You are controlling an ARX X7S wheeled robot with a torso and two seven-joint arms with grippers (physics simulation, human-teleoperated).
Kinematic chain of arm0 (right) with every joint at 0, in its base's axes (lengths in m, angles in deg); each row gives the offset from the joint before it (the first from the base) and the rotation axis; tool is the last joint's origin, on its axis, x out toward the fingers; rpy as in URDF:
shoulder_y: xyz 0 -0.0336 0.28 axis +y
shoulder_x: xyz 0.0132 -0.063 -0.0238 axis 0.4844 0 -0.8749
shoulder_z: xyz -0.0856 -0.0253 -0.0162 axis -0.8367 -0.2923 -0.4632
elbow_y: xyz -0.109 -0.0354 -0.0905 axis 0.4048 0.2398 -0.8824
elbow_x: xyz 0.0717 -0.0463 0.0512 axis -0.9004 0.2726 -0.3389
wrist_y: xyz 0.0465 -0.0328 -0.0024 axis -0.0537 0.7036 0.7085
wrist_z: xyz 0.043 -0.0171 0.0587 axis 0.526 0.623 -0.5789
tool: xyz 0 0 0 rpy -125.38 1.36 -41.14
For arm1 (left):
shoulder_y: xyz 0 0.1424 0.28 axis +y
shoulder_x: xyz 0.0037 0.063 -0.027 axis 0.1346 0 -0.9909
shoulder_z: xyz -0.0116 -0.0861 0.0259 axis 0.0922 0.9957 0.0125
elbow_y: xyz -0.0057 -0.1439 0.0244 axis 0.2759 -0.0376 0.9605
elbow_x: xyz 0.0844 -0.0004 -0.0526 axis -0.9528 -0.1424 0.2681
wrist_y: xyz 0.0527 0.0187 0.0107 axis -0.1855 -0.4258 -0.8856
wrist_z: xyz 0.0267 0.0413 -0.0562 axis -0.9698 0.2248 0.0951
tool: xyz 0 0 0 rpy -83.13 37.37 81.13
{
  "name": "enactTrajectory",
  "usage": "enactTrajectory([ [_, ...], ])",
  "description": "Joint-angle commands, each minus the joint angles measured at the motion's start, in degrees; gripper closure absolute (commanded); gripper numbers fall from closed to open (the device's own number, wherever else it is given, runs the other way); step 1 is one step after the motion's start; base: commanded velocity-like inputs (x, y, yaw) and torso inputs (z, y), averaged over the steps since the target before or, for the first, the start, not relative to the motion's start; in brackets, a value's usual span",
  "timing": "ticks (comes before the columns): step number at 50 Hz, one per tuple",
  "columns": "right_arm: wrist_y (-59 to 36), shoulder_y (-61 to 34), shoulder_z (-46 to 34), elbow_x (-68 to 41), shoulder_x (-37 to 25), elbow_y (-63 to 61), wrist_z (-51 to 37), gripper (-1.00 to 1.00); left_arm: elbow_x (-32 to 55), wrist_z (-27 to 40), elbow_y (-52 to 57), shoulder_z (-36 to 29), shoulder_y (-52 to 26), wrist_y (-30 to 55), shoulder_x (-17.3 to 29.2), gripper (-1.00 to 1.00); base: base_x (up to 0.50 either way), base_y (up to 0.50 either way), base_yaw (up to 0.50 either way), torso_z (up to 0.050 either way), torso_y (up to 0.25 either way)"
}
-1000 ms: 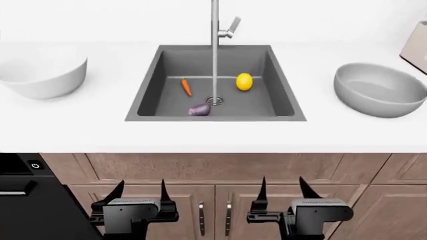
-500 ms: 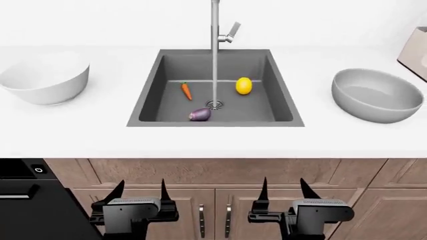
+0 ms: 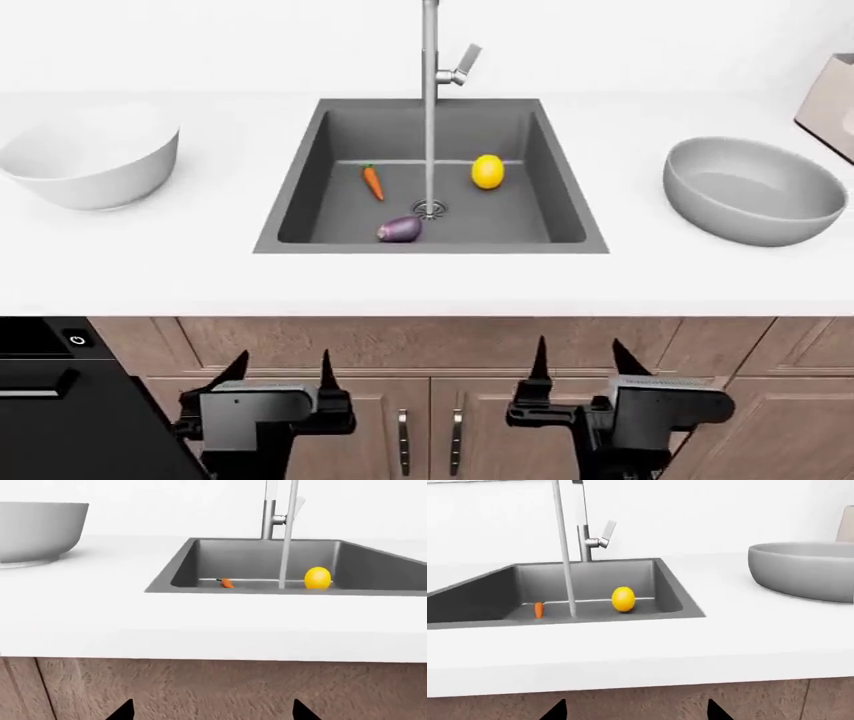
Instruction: Pick the eggplants and oranges from the sink and place them in one bowl. Place the carrot in the other bowl. Then turn off the sink faucet.
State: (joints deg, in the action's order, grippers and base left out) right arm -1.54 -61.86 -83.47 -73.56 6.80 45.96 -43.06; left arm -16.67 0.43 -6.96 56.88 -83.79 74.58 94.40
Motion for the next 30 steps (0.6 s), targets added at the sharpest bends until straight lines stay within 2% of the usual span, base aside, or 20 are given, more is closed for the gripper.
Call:
enactTrajectory([
  [1, -30.1, -8.2, 3.9, -10.6, -6.5, -27.1, -0.7, -1.0, 3.6, 0.7, 23.2, -1.6, -5.6, 28.4, 4.5, -1.0, 0.0, 0.0, 0.0, 0.0, 0.0],
  [2, -31.8, -9.1, 4.5, -11.6, -6.8, -28.4, -0.9, -1.0, 4.3, 0.8, 24.5, -1.3, -6.1, 30.0, 4.6, -1.0, 0.0, 0.0, 0.0, 0.0, 0.0],
  [4, -45.5, -16.0, 9.8, -18.4, -7.3, -33.8, -5.3, -1.0, 10.0, 0.2, 30.7, 1.0, -10.3, 40.8, 5.1, -1.0, 0.0, 0.0, 0.0, 0.0, 0.0],
  [6, -53.3, -22.0, 9.0, -20.6, -10.3, -35.3, -5.6, -1.0, 11.8, 0.7, 34.6, 0.5, -15.4, 47.2, 5.5, -1.0, 0.0, 0.0, 0.0, 0.0, 0.0],
  [7, -59.0, -27.4, 10.3, -23.2, -11.1, -35.7, -5.9, -1.0, 15.9, 1.5, 36.2, 4.3, -21.2, 55.6, 3.7, -1.0, 0.0, 0.0, 0.0, 0.0, 0.0],
  [10, -66.5, -36.9, 14.7, -28.9, -10.1, -32.5, -5.4, -1.0, 18.8, 1.7, 35.8, 5.8, -29.9, 63.9, 3.7, -1.0, 0.0, 0.0, 0.0, 0.0, 0.0],
  [12, -70.2, -45.2, 13.5, -29.7, -12.1, -27.2, -3.9, -1.0, 23.9, -0.2, 31.1, 10.9, -39.7, 74.1, 1.4, -1.0, 0.0, 0.0, 0.0, 0.0, 0.0],
  [14, -74.6, -49.9, 15.3, -31.5, -11.3, -23.8, -4.4, -1.0, 23.2, 0.4, 27.9, 10.3, -45.2, 75.4, 1.6, -1.0, 0.0, 0.0, 0.0, 0.0, 0.0],
  [15, -75.1, -54.0, 15.7, -32.4, -11.4, -22.3, -3.3, -1.0, 22.3, 0.2, 24.8, 7.9, -50.2, 76.1, 3.0, -1.0, 0.0, 0.0, 0.0, 0.0, 0.0],
  [17, -76.2, -57.7, 14.1, -32.5, -12.7, -20.2, -2.6, -1.0, 21.7, 0.6, 21.1, 6.8, -53.7, 76.7, 2.4, -1.0, 0.0, 0.0, 0.0, 0.0, 0.0],
  [19, -76.0, -58.2, 13.9, -32.1, -13.3, -19.1, -2.8, -1.0, 21.5, 0.9, 19.9, 6.1, -55.0, 77.3, 2.6, -1.0, 0.0, 0.0, 0.0, 0.0, 0.0],
  [23, -73.8, -52.9, 14.1, -31.6, -14.3, -19.5, -2.5, -1.0, 21.9, 1.2, 20.3, 6.2, -53.4, 78.0, 3.2, -1.0, 0.03, 0.0, 0.0, 0.0, 0.0],
  [24, -73.4, -51.2, 16.1, -31.9, -13.6, -20.0, -2.8, -1.0, 21.9, 1.4, 20.3, 6.7, -53.3, 78.3, 3.5, -1.0, 0.4, 0.0, 0.0, 0.0, 0.0],
  [30, -73.7, -50.4, 16.0, -32.1, -14.3, -21.0, -3.4, -1.0, 22.2, 2.1, 18.4, 6.8, -56.4, 79.9, 4.4, -1.0, 0.5, 0.0, 0.0, 0.0, 0.0],
])
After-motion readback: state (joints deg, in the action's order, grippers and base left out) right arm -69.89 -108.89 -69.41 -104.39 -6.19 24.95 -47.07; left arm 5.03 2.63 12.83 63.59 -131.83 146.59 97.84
